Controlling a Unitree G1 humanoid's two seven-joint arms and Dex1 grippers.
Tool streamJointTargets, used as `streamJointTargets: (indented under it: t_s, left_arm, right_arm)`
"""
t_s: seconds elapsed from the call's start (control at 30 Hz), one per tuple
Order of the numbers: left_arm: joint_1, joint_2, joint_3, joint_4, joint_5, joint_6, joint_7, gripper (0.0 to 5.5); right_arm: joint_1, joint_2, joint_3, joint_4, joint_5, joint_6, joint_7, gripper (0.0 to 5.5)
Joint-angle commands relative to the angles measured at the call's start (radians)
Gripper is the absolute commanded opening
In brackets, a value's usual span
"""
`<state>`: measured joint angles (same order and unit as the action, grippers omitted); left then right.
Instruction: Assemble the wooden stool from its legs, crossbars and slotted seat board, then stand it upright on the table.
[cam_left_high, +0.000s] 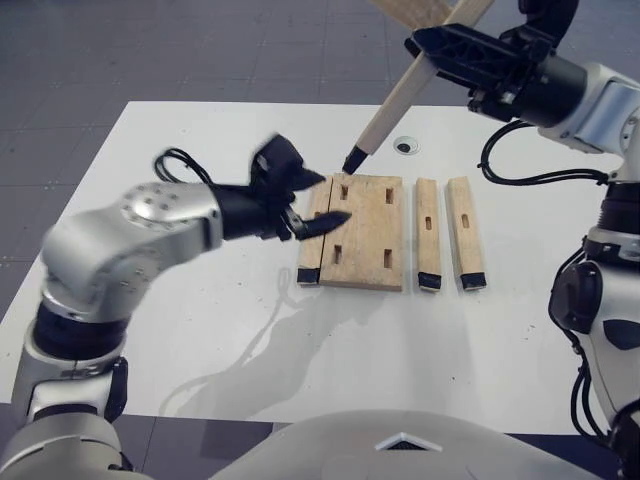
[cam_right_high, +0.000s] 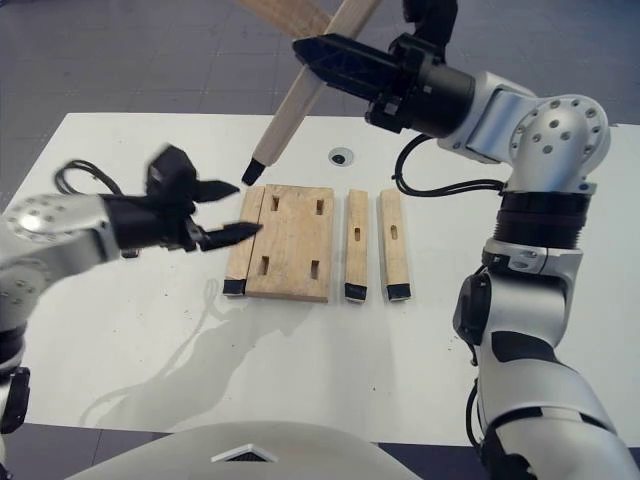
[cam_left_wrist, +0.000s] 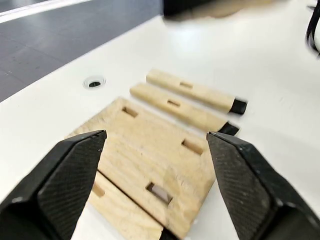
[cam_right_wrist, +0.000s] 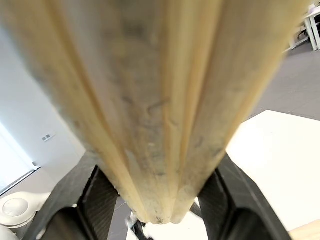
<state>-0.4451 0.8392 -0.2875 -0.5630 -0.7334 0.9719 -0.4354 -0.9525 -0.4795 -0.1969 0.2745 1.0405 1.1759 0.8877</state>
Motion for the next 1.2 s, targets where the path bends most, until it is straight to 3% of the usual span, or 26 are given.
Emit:
streamJointTargets:
  t_s: [0.03,0.13,0.33,0.43,0.57,0.7,0.83,0.93,1.2]
  left_arm:
    - [-0.103,0.003,-0.440,0.142,0.468,-0.130,-0.041,3.72]
    - [-0.143,-0.058,-0.521,0.248,0.606,-0.195,-0.069,3.72]
    - [-0.138,-0.147,-0.570,0.292,0.769,-0.237,-0.146,3.72]
    - [-0.085,0.002,-0.597,0.164,0.780,-0.251,-0.328,3.72]
    - [-0.025,0.186,-0.537,0.127,0.826,-0.373,-0.468,3.72]
    - [0.012,0.217,-0.482,0.252,0.897,-0.611,-0.507,3.72]
    - [0.041,0.177,-0.411,0.266,0.908,-0.651,-0.523,3.72]
    - [0.065,0.146,-0.371,0.234,0.910,-0.617,-0.529,3.72]
    - [0.167,0.097,-0.291,0.120,0.923,-0.482,-0.528,3.72]
  right_arm:
    - [-0.062,-0.016,-0.026,0.028,-0.031,-0.044,0.010,2.06]
    - [-0.063,-0.006,-0.025,0.021,-0.032,-0.041,0.010,2.06]
    - [-0.051,0.006,-0.031,0.005,-0.031,-0.032,-0.002,2.06]
    - [-0.039,-0.005,-0.003,0.018,-0.095,-0.084,-0.014,2.06]
    - [0.031,-0.027,0.098,0.002,-0.209,-0.184,0.088,2.05]
    - [0.132,-0.064,0.208,-0.056,-0.299,-0.238,0.186,2.05]
    - [0.234,-0.075,0.280,-0.060,-0.449,-0.386,0.170,2.05]
    - [0.323,-0.072,0.230,-0.116,-0.484,-0.422,0.091,2.05]
    - [0.528,-0.049,0.052,-0.526,-0.328,-0.230,-0.125,2.05]
